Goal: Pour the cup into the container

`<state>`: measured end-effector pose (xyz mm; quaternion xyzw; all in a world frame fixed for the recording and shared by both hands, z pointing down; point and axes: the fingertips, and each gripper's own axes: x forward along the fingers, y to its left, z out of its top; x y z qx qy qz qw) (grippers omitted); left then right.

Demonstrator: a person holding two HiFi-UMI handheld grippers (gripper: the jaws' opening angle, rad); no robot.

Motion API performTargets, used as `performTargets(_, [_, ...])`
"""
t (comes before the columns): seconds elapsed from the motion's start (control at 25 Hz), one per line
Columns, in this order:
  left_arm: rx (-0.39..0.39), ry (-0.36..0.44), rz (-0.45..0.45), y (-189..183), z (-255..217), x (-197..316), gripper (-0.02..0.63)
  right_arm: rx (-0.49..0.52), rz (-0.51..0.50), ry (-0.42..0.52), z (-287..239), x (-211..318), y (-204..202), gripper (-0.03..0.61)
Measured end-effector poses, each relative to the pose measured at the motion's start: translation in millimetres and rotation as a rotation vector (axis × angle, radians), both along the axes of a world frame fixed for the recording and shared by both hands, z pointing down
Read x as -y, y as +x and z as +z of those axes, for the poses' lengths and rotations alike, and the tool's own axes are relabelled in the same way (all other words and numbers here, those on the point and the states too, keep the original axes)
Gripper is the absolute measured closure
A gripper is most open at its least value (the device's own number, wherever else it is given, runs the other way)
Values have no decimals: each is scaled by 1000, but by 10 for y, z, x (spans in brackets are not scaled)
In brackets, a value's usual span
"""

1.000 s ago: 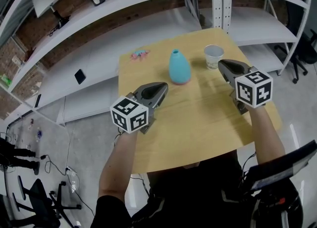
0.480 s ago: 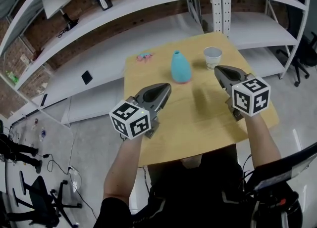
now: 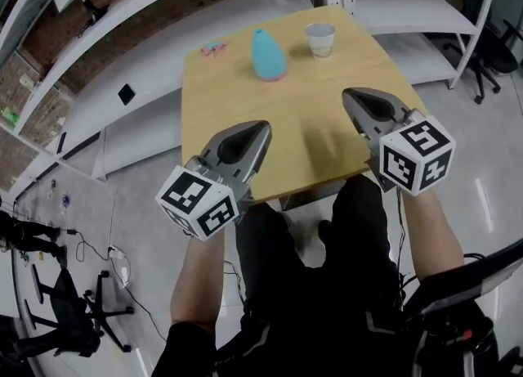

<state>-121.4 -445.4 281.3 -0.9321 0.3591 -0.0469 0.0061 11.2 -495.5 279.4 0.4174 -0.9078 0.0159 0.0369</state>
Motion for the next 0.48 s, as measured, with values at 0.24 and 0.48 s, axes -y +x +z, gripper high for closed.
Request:
performTargets(0.24, [-1, -21, 9, 567, 165, -1611, 614, 3, -23, -9, 138, -1502, 356, 577])
performTargets(0.48, [-42, -24, -28, 1170, 116, -3620, 614, 7, -57, 14, 74, -3664, 895, 577])
